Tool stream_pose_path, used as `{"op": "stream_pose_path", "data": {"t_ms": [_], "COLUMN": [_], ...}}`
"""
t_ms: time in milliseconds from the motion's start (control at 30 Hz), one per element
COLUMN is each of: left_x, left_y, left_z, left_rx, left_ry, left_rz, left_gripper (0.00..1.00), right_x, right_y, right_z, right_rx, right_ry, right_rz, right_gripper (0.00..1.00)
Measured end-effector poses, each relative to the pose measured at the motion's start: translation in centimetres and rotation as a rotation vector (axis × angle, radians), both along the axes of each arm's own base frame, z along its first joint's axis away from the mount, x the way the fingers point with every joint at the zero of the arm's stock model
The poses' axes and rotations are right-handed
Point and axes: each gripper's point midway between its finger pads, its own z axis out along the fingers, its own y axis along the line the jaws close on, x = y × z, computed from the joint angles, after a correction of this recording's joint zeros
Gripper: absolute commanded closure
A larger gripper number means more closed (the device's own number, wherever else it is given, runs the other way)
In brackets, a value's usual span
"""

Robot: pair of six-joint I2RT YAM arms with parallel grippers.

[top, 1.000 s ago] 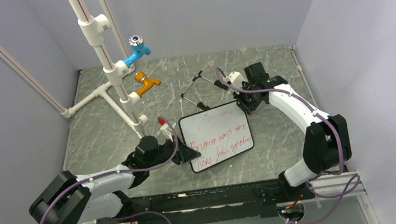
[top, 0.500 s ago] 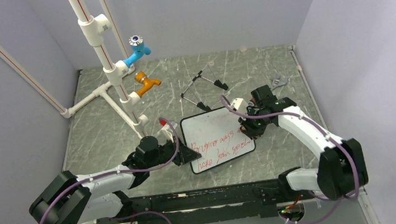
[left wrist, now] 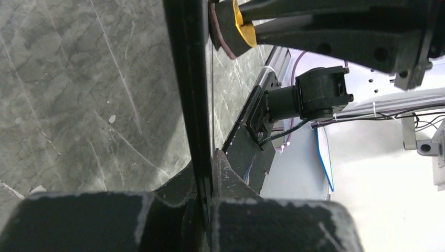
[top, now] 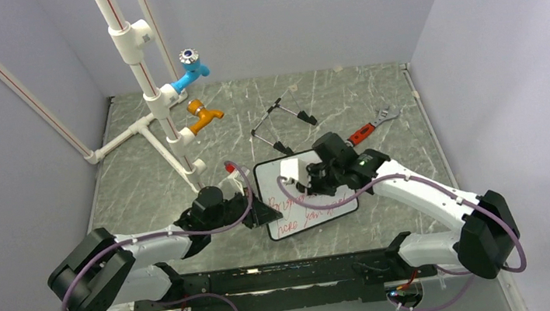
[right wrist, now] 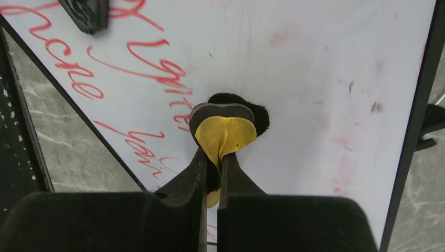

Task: Erase the whiteboard
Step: Erase the whiteboard at the center of the board.

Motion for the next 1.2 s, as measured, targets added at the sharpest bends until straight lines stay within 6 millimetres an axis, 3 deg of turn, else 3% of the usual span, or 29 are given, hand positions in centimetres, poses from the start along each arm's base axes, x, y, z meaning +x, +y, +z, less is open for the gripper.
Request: {"op": "stream_pose_path", "data": {"t_ms": [133,400,467,600,667,767,900,967,1100,1200], "left_x": [0.3,1.2,1.4,1.5,1.5,1.6,1.5,1.5,1.5,1.4], "left_y": [-0.3,-1.7,-1.9,-2.0,-2.0,-2.0,-2.2,-2.2,-2.1,-2.1], "left_z": [0.0,0.3,0.2,0.2,0.1,0.1,0.3,0.3,0.3,0.4], "left_rx": [-0.002,-0.002,0.002,0.005,0.005,0.006,-0.001,0.000,0.001,0.001], "left_ry": [0.007,0.023,0.033,0.042,0.042,0.042,0.036,0.038,0.045,0.045], "left_rz": [0.002,0.008,0.013,0.015,0.015,0.020,0.014,0.014,0.016,0.015], "left_gripper": [1.00,1.00,1.00,1.00,1.00,1.00,1.00,1.00,1.00,1.00], "right_x": [0.2,3.8,3.5,1.1,1.1,3.3,9.3,10.6,10.2,7.3], "right_y": [0.6,0.1,0.5,2.9,3.0,1.8,-1.9,-3.1,-3.0,-0.8], "right_z": [0.4,1.8,1.7,1.6,1.6,2.0,3.6,3.5,3.2,2.8], "right_rx": [-0.009,0.007,0.007,0.043,0.055,0.103,0.147,0.139,0.131,0.139], "right_ry": [-0.056,-0.199,-0.193,-0.152,-0.139,-0.107,-0.142,-0.156,-0.153,-0.123], "right_rz": [0.014,-0.149,-0.137,-0.023,-0.042,-0.173,-0.432,-0.491,-0.466,-0.330], "right_gripper": [1.00,1.00,1.00,1.00,1.00,1.00,1.00,1.00,1.00,1.00]}}
